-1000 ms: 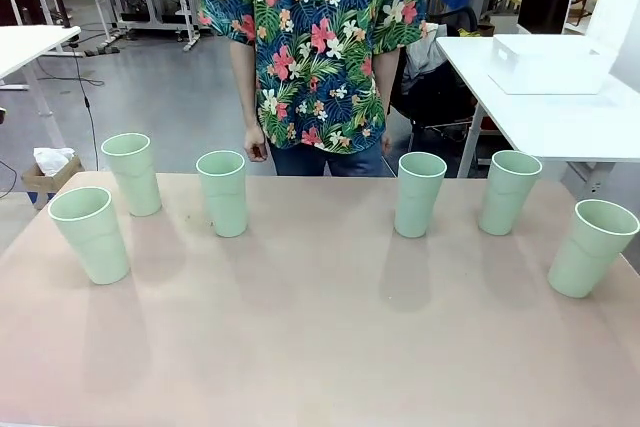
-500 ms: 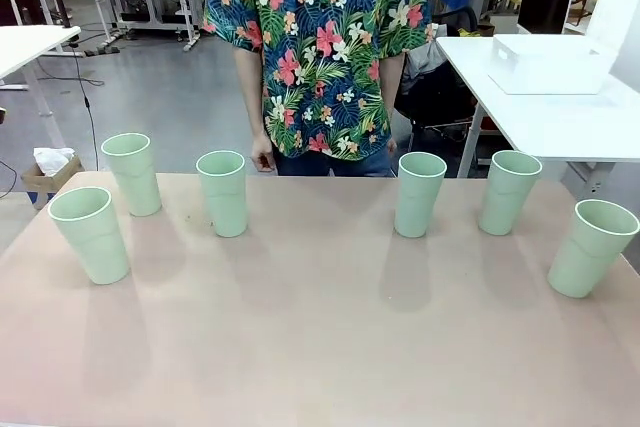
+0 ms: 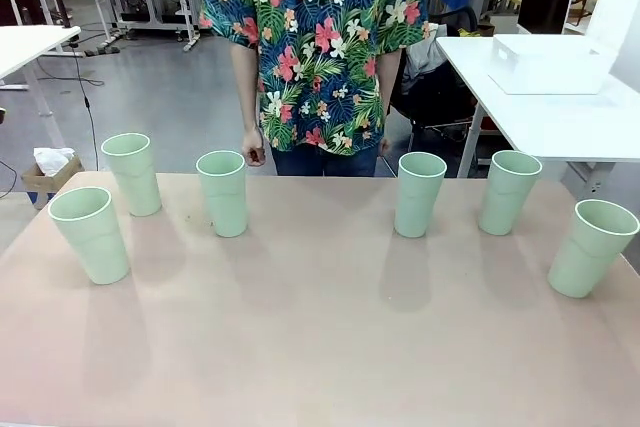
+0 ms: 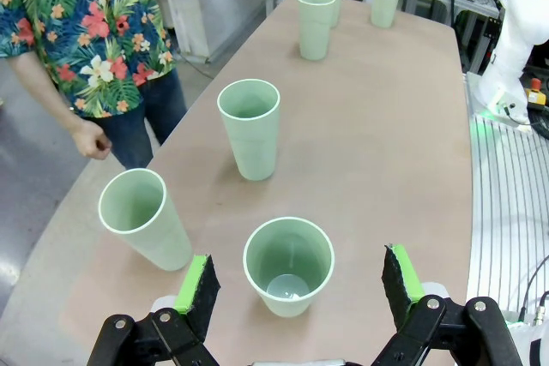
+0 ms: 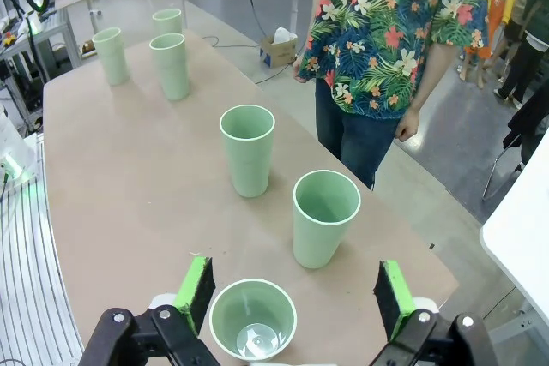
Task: Stack the cups and store them in the basket.
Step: Pick up two Reusable plastic cups , one in each hand.
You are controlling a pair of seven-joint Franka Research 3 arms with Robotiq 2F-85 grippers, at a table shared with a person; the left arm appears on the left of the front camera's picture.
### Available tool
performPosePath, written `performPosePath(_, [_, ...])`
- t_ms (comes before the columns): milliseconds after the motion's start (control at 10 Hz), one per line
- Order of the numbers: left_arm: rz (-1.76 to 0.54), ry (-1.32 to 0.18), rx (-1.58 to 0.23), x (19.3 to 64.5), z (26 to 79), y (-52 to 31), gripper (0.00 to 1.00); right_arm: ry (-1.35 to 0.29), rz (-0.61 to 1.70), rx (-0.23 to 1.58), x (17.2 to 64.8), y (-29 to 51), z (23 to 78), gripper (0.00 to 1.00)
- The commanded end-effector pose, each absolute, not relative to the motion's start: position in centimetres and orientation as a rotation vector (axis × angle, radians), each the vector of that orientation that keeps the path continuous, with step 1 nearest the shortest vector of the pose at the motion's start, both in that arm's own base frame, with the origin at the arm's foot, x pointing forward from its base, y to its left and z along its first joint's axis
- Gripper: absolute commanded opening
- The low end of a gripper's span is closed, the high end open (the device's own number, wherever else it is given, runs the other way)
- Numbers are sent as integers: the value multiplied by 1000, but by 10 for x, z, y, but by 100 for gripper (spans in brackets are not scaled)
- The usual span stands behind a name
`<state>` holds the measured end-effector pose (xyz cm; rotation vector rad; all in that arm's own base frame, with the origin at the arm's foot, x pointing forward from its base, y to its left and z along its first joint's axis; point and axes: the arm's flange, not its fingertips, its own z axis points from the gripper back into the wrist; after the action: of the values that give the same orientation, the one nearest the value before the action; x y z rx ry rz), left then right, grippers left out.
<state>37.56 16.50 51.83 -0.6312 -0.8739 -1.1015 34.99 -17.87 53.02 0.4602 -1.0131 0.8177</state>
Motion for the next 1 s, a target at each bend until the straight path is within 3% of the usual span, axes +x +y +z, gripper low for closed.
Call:
performPosePath(0, [-1104,-881,-644,375,518,165,100,-1045,834,459,353,-179,531,100])
performPosePath(300, [-1102,-874,-631,376,518,165,100,-1013,818,460,350,-179,530,100])
performPosePath(900, [-1246,-825,-809,461,464,209,100,-996,1054,773,443,-243,484,100])
